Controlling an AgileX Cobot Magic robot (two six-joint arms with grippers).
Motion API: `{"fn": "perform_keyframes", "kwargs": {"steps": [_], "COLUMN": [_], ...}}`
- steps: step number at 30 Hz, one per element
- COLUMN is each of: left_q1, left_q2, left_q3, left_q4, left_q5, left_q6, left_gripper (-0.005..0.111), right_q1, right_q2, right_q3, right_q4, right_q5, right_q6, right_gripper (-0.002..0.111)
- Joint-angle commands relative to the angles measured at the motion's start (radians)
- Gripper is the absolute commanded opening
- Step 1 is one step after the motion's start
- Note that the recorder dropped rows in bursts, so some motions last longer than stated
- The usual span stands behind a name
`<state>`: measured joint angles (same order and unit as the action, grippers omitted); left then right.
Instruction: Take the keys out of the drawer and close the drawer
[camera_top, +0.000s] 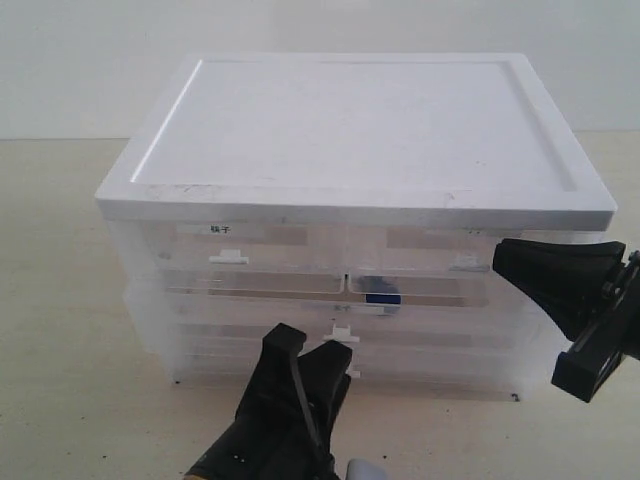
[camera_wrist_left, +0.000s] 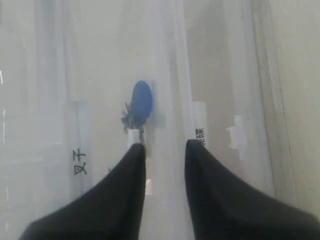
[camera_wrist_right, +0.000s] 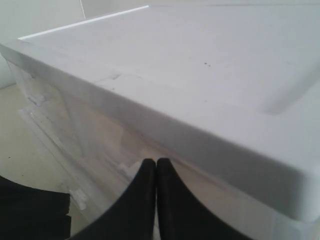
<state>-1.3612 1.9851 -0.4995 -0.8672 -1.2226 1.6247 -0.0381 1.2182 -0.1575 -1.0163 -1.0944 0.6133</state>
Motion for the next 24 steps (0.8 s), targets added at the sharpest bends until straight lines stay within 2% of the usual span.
{"fn": "perform_keyframes", "kwargs": {"steps": [1, 5, 7, 11, 15, 17, 18, 19, 24], "left_q1": [0.008, 0.016, 0.018, 0.072, 0.084, 0.084, 0.084, 0.084, 0.084], "left_q2": [-0.001, -0.001, -0.001, -0.001, -0.001, -0.001, 0.001, 0.007, 0.041], "left_q3": [-0.008, -0.026, -0.026, -0.034, -0.053, -0.062, -0.062, -0.062, -0.062], "left_q4": [0.045, 0.042, 0.029, 0.038, 0.040, 0.036, 0.034, 0.028, -0.020], "left_q5": [0.002, 0.002, 0.002, 0.002, 0.002, 0.002, 0.002, 0.002, 0.002], "left_q6": [-0.016, -0.007, -0.008, -0.008, -0.013, -0.013, -0.013, -0.008, 0.014], "left_gripper": [0.031, 0.039, 0.037, 0.033, 0.032, 0.022, 0.008, 0.005, 0.004], "right_q1": [0.001, 0.001, 0.001, 0.001, 0.001, 0.001, 0.001, 0.001, 0.001], "right_q2": [0.001, 0.001, 0.001, 0.001, 0.001, 0.001, 0.001, 0.001, 0.001], "right_q3": [-0.004, -0.004, -0.004, -0.004, -0.004, -0.004, -0.004, -0.004, -0.004], "right_q4": [0.010, 0.008, 0.008, 0.008, 0.006, 0.006, 0.006, 0.006, 0.006], "right_q5": [0.012, 0.012, 0.012, 0.012, 0.012, 0.012, 0.012, 0.012, 0.012], "right_q6": [0.002, 0.002, 0.005, 0.005, 0.005, 0.005, 0.005, 0.005, 0.005], "right_gripper": [0.000, 0.000, 0.000, 0.000, 0.000, 0.000, 0.000, 0.000, 0.000]}}
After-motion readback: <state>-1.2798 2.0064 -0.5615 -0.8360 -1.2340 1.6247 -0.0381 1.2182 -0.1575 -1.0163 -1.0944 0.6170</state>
